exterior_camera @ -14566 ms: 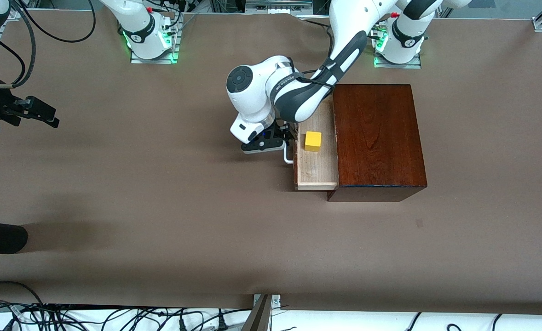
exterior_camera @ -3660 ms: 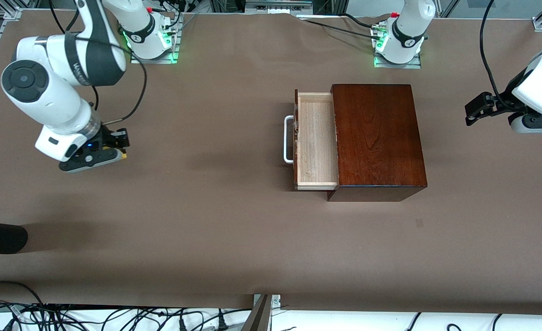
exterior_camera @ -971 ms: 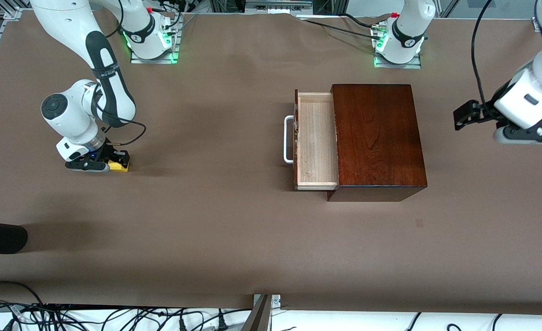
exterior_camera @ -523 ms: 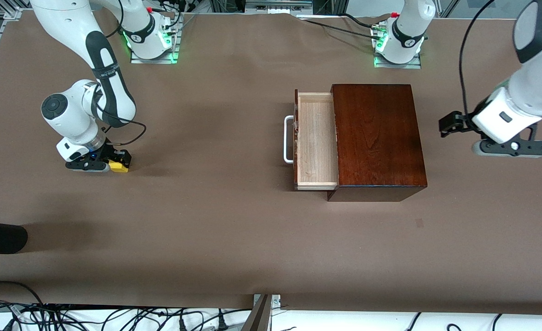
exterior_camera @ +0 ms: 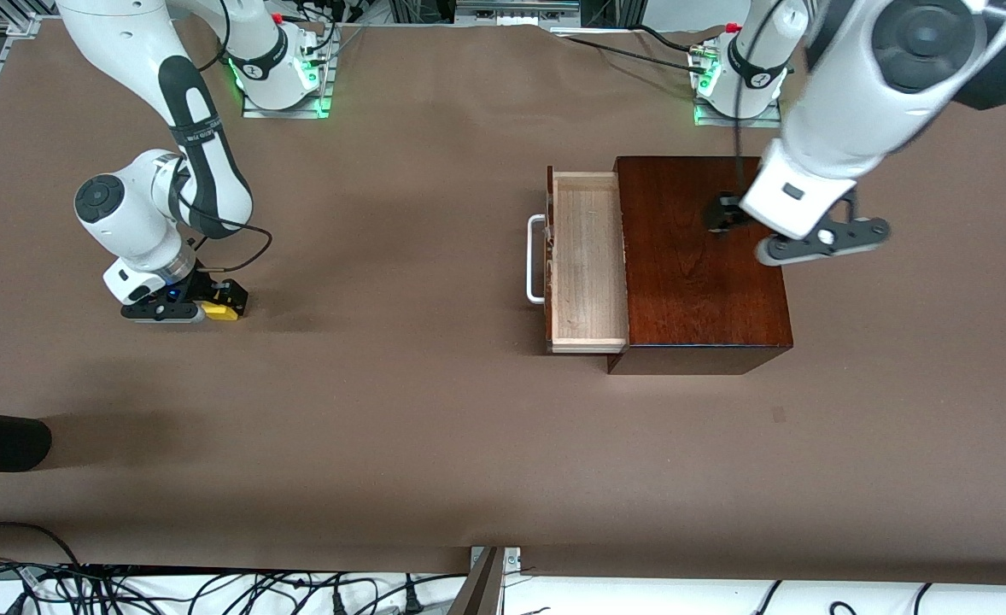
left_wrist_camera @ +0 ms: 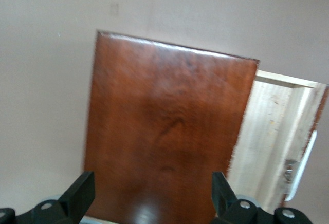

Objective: Open drawer, take yellow block, close drawer
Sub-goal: 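Open the right gripper while the left gripper reaches the drawer handle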

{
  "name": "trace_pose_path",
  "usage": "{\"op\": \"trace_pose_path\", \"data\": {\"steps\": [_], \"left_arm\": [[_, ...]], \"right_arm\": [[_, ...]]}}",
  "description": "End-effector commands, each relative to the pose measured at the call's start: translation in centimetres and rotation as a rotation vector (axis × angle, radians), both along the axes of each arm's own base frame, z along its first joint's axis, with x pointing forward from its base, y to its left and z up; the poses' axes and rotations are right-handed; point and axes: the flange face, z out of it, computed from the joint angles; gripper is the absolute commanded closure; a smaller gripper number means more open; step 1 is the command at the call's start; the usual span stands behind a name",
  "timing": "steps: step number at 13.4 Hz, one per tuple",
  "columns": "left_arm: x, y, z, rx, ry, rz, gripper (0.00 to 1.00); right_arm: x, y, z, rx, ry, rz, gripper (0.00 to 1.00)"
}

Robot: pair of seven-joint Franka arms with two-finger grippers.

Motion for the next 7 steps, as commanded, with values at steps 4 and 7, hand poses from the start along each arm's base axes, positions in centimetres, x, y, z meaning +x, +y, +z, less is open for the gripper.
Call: {"op": "trace_pose_path", "data": {"steps": [4, 7], "left_arm": [[-3.4, -13.3, -6.0, -0.027, 0.066, 0.321, 0.0], [-5.0, -18.9, -10.0, -0.021, 0.063, 0.424, 0.0]], "right_arm": [[3.5, 1.7, 5.1, 0.108, 0.038, 0.079, 0.0], [6.5, -0.1, 9.9, 0.078, 0.086, 0.138, 0.0]]}}
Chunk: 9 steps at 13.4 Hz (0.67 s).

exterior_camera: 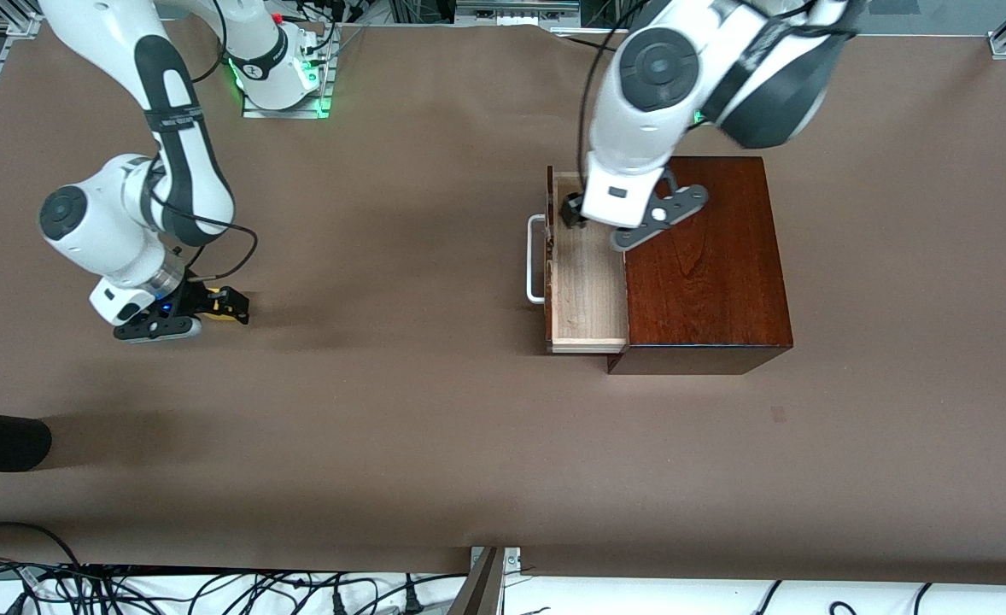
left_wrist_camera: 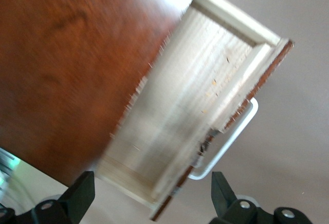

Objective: Open drawer, take yellow block, close drawer
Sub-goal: 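Open the right gripper while the left gripper reaches the drawer handle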

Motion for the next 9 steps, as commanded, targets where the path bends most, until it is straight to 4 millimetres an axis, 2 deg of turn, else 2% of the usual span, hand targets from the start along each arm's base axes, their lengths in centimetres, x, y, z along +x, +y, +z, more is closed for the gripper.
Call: {"op": "trace_pose_path", "data": {"steps": [1, 4, 6, 7, 8, 9], "left_arm": [[-1.0, -4.6, -2.7, -0.019, -0.002, 0.106, 0.0], [-3.5, -10.1, -6.3, -0.01, -0.005, 0.225, 0.0], [-4.9, -12.9, -8.4, 0.001, -0.006, 0.27, 0.0], [-4.7, -13.2, -9.4, -0.004, -0.008, 0.282, 0.11], [-4.6, -13.6, -9.8, -0.018, -0.014, 0.278, 0.49], [-4.5, -13.6, -10.4, -0.015, -0.011, 0.276, 0.82]], "right_arm": [[2.7, -1.9, 5.2, -0.028, 0.035, 0.064, 0.0], [4.3, -0.9, 8.8, -0.036, 0.072, 0.105, 0.0], [4.5, -0.7, 9.6, -0.048, 0.066, 0.115, 0.0], [4.5, -0.5, 9.8, -0.052, 0.062, 0.122, 0.0], [4.5, -0.6, 10.0, -0.058, 0.063, 0.12, 0.0], [4.4, 0.0, 10.7, -0.052, 0.055, 0.128, 0.0]]}}
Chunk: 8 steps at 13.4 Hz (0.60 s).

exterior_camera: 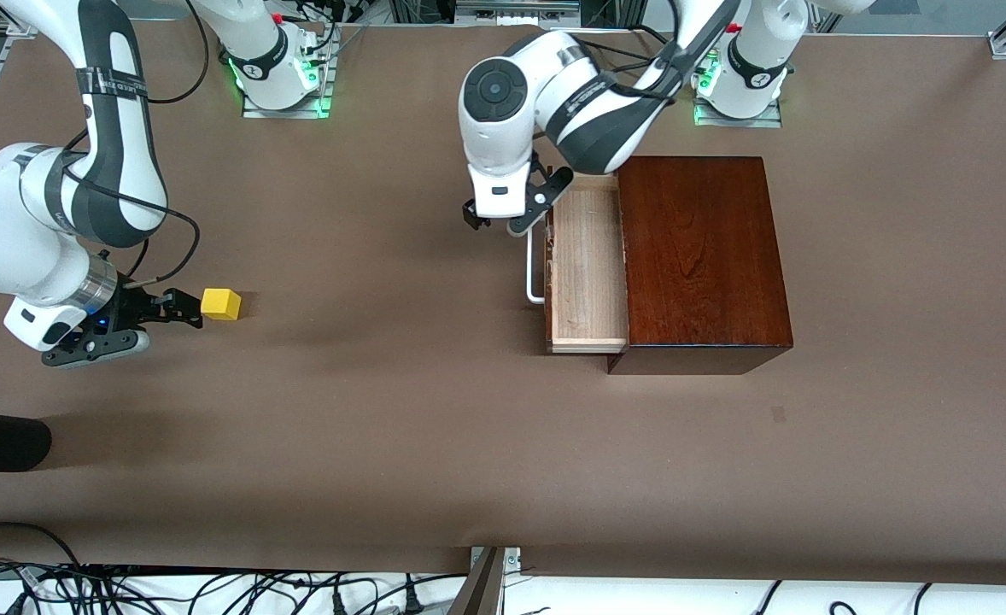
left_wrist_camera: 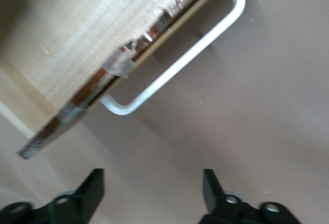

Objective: Open drawer, take yellow block, close drawer
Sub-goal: 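Push the drawer closed with the left gripper while the right gripper retracts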

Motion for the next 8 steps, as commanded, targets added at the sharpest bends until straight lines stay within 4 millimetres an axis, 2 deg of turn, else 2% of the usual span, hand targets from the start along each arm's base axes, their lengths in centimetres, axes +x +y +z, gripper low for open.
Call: {"op": "trace_pose_path", "data": {"steps": [1, 2, 4, 8], "left_arm": [[1.4, -0.3, -0.9, -0.006, 0.002, 0.027, 0.96], [1.6, -0.1, -1.8, 0.005, 0.008, 0.03, 1.0], [2.4, 0.6, -3.3, 0.039, 0.0, 0.038, 1.0], [3.8, 1.8, -4.2, 0.059, -0.002, 0.084, 1.0]], "right_arm": [[-0.2, 0.6, 2.0, -0.005, -0.004, 0.012, 0.0], [-0.3, 0.7, 2.8, -0.014, -0.012, 0.006, 0.0], [-0.9, 1.5, 4.8, -0.015, -0.013, 0.003, 0.0], [-3.1, 2.3, 9.7, -0.036, 0.003, -0.027, 0.0]]}}
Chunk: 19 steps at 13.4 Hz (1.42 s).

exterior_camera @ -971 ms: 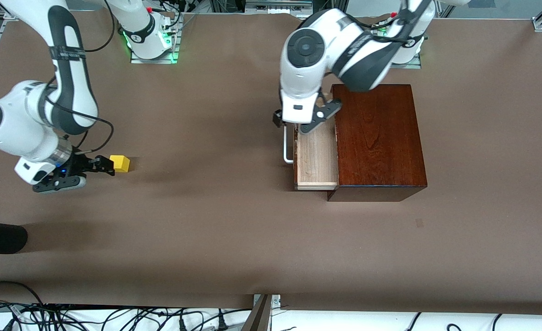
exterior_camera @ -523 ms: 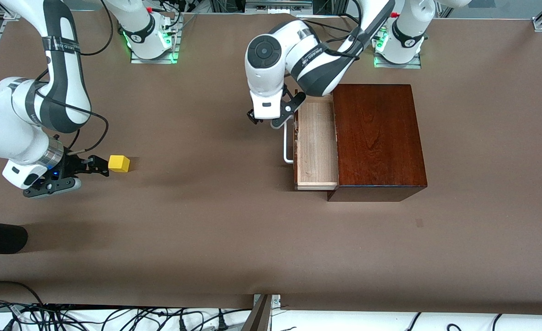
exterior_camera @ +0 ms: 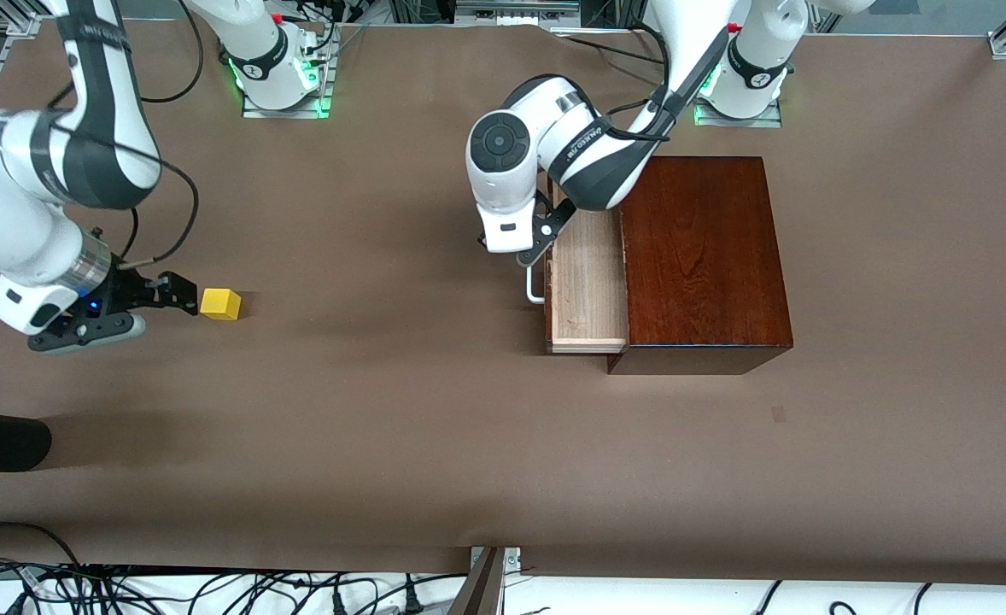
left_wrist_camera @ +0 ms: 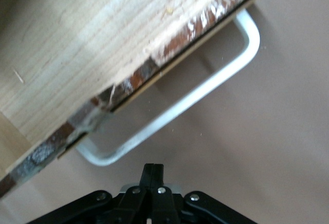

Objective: Open drawer, take yellow block, close drawer
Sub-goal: 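Push the drawer closed with the left gripper while the right gripper retracts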

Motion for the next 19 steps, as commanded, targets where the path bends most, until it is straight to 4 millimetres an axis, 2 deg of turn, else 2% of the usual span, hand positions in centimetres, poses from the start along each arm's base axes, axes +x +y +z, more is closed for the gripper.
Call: {"op": "trace_pose_path", "data": {"steps": [1, 6, 8, 10, 12, 14, 17, 19], "left_arm": [[0.7, -0.5, -0.4, 0.007, -0.018, 0.044, 1.0], [1.2, -0.4, -1.5, -0.007, -0.037, 0.063, 1.0], [2.1, 0.5, -1.4, 0.005, -0.054, 0.061, 1.0], [3.1, 1.6, -0.8, 0.036, -0.104, -0.015, 1.0], [3.4, 2.5, -0.6, 0.055, -0.106, -0.051, 1.0], [3.3, 3.9, -0.8, 0.145, -0.103, -0.146, 1.0], [3.8, 6.8, 0.0, 0.172, -0.091, -0.178, 1.0], [4.5, 9.4, 0.4, 0.173, -0.078, -0.199, 1.0]], "right_arm": [[-2.1, -0.6, 3.9, -0.008, 0.019, -0.025, 0.0], [-4.6, -2.1, 10.8, -0.05, 0.075, -0.062, 0.0], [-5.4, -2.7, 12.4, -0.058, 0.079, -0.073, 0.0], [-5.8, -3.3, 13.0, -0.056, 0.08, -0.084, 0.0], [-6.1, -3.3, 13.7, -0.056, 0.081, -0.085, 0.0], [-6.1, -3.3, 14.6, -0.057, 0.091, -0.086, 0.0], [-5.8, -2.8, 14.5, -0.057, 0.094, -0.099, 0.0], [-5.9, -3.2, 14.6, -0.055, 0.093, -0.121, 0.0]]}}
